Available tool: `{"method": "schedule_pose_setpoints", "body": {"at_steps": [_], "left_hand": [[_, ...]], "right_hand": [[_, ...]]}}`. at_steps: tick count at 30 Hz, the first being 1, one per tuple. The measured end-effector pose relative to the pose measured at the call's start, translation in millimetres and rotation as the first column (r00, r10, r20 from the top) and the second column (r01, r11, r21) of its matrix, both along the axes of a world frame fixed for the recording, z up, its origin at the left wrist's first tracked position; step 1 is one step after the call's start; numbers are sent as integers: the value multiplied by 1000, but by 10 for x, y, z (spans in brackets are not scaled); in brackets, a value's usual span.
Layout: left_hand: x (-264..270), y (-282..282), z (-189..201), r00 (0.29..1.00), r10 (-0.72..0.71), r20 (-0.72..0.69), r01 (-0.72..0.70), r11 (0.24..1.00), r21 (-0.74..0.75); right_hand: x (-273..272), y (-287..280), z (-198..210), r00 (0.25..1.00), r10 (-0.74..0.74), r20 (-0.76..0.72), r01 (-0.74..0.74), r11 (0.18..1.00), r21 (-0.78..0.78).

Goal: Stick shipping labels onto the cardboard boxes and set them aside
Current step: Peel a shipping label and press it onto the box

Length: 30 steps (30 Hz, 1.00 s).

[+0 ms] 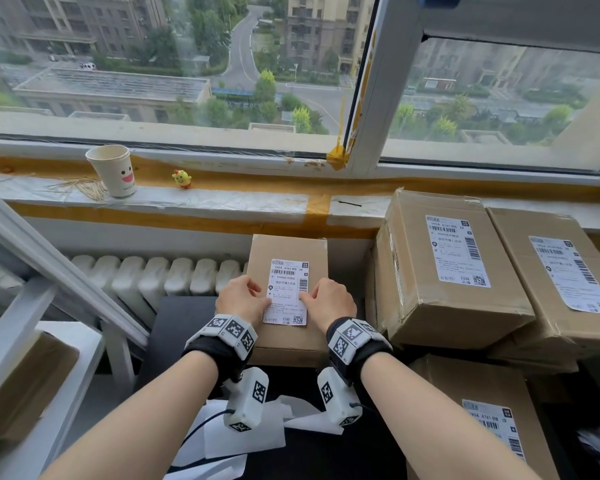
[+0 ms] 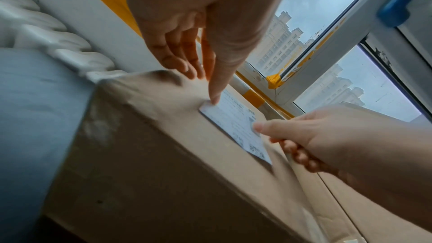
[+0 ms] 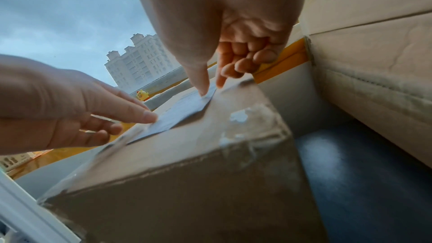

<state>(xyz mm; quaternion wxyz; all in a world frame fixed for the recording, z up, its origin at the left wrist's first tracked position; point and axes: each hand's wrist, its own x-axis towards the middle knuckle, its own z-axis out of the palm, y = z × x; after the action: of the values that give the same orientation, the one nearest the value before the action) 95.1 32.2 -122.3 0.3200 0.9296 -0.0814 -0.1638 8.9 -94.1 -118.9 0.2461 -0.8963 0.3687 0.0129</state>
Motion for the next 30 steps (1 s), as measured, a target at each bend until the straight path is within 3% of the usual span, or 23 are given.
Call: {"method": "schedule_pose_setpoints", "body": {"at_steps": [2, 4, 6, 9, 14, 21, 30], "left_hand": [[11, 88, -16, 999, 3, 37, -3, 1000, 0], [15, 184, -30, 998, 12, 58, -11, 1000, -9], [10, 272, -51, 999, 17, 29, -16, 1000, -23], [-1, 355, -96, 999, -1, -53, -2, 998, -56], [42, 402, -190, 989, 1, -150, -23, 989, -147], [87, 391, -248, 975, 1, -221, -38, 986, -162], [39, 420, -217, 976, 9, -219, -38, 991, -128]], "right_hand": [[-29, -8, -10, 995, 61, 76, -50, 990, -135], [-27, 4, -30, 975, 214, 60, -197, 955, -221], [-3, 33, -57, 941, 335, -42, -337, 931, -142], [54, 97, -97, 885, 426, -188, -436, 900, -9], [275, 235, -45, 816, 528, -236, -533, 845, 47], [553, 171, -7, 815, 530, -233, -517, 848, 118], [234, -114, -10, 847, 432, -312, -437, 898, 56]]}}
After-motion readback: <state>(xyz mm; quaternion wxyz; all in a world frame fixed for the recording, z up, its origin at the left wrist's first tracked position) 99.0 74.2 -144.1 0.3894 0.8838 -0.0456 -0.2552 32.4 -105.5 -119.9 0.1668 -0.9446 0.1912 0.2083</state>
